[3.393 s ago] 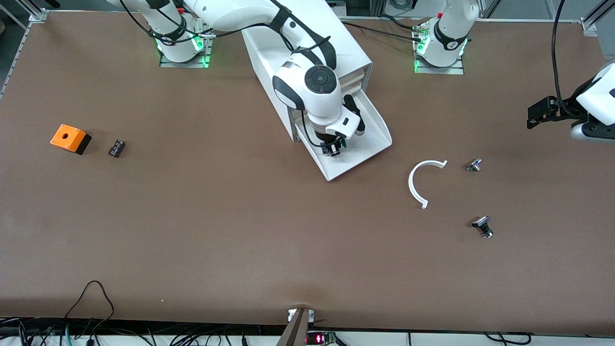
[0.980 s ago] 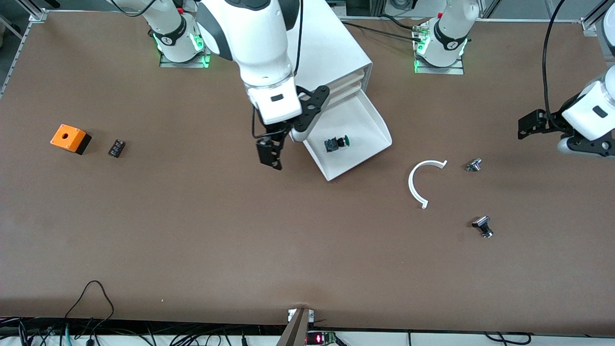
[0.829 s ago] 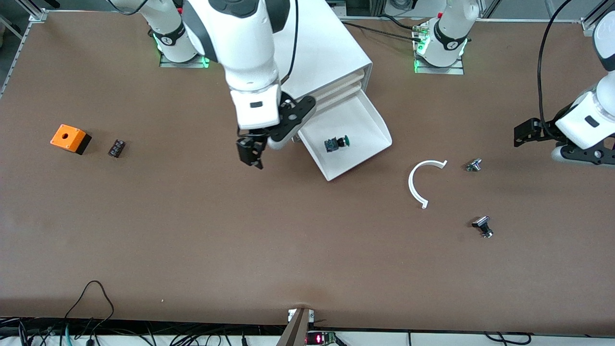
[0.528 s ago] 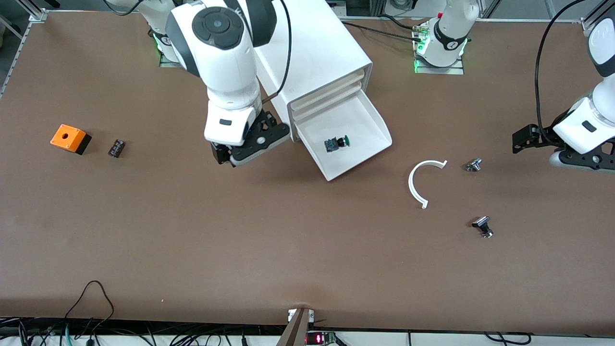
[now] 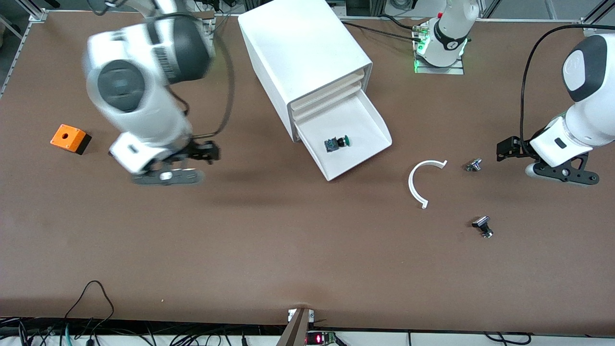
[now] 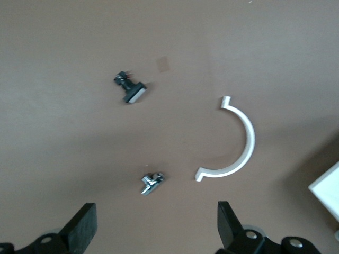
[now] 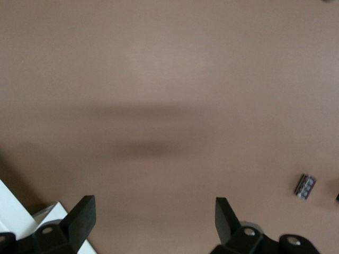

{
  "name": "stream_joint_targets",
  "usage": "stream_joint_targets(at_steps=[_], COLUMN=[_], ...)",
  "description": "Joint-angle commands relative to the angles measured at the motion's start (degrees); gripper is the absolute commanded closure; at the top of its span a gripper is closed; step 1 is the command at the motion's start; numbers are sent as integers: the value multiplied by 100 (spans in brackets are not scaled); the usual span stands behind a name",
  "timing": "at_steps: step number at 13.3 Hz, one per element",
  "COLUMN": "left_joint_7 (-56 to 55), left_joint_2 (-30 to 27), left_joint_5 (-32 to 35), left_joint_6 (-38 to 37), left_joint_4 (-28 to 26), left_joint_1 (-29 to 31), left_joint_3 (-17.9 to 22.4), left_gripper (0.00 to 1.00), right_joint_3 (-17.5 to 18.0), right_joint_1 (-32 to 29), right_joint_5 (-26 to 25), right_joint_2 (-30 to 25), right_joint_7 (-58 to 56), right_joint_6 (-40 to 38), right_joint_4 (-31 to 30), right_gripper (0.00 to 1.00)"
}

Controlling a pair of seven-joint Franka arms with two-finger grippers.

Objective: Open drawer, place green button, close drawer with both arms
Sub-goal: 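Withdraw the right gripper toward its rest pose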

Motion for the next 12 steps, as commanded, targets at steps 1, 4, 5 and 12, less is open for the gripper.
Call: stream_joint_targets(at_steps=[1,4,5,12], left_joint_7=[-468,-1822,-2148,-4759], left_joint_2=[94,244,305,1123], left_joint_5=[-520,-970,-971,-944], left_joint_6=[27,499,684,3264], left_joint_4=[-85,-593,-664,-1374], left_joint_1=[-27,-132,-194,-1493], left_joint_3=[-17,-201,-315,-553], left_gripper=[0,0,0,0], right_joint_3=[124,168,176,194], right_joint_1=[-933,-1785,-2049,-2561], right_joint_5=[398,380,380,-234], right_joint_2=[-469,-768,-908,-1480], right_joint_7=[5,-65,-292,-1662], right_joint_6=[-176,-421,-474,-615], right_joint_4=[-307,-596,-728,-1063], right_gripper=[0,0,0,0])
